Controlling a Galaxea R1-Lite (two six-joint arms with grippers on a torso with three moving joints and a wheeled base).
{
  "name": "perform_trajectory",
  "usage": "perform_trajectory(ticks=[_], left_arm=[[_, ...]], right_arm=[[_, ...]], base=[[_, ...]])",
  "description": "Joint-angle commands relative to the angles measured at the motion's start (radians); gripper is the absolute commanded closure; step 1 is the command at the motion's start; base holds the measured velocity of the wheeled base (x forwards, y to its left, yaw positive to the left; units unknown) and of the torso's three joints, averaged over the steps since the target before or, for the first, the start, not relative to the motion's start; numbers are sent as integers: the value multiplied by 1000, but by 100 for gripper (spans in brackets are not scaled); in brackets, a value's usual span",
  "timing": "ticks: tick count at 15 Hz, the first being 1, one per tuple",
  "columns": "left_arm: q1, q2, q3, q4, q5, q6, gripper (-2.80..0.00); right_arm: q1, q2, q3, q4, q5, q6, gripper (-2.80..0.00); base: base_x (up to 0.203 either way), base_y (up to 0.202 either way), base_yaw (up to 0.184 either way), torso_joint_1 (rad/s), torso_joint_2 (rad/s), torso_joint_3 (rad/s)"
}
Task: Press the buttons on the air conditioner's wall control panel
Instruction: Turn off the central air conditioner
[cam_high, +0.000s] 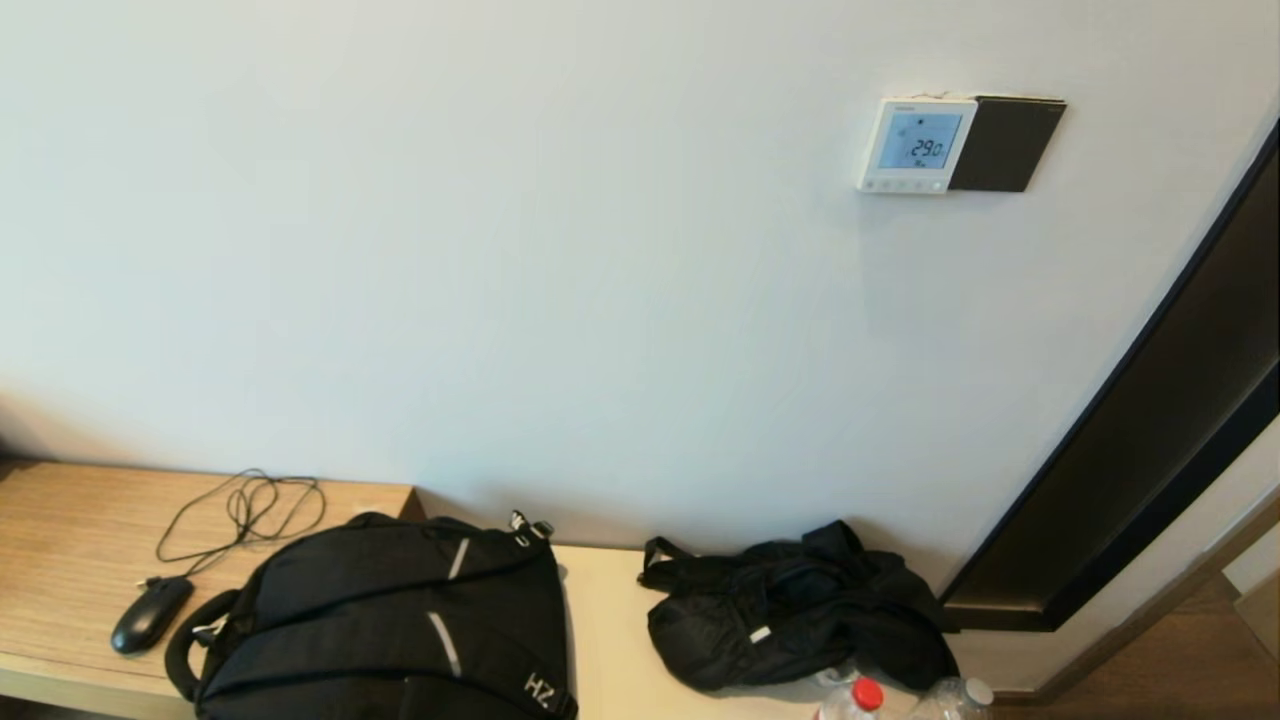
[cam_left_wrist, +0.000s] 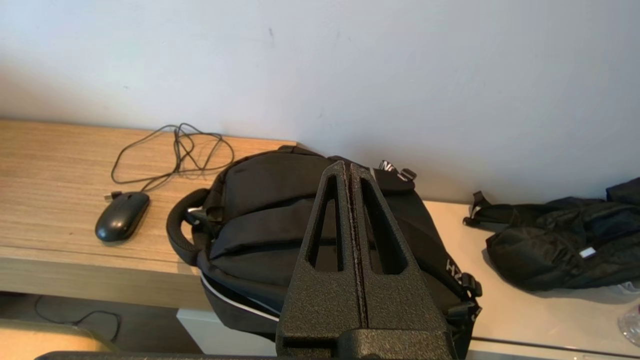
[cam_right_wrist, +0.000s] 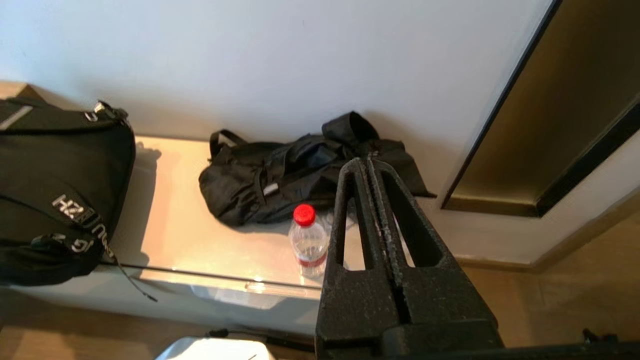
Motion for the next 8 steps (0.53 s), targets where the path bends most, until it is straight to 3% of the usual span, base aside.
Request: perform_trajectory(ticks=[1, 4, 8], left_arm=[[0, 0, 0, -1, 0, -1, 0], [0, 0, 0, 0, 0, -1, 0], [0, 0, 0, -1, 0, -1, 0]], right_arm=[[1, -72, -7, 24, -14, -2, 0], [3, -128, 36, 5, -58, -63, 0], [4, -130, 40, -10, -59, -51, 0]], base=[[0, 0, 0, 0, 0, 0], [0, 0, 0, 0, 0, 0], [0, 0, 0, 0, 0, 0]])
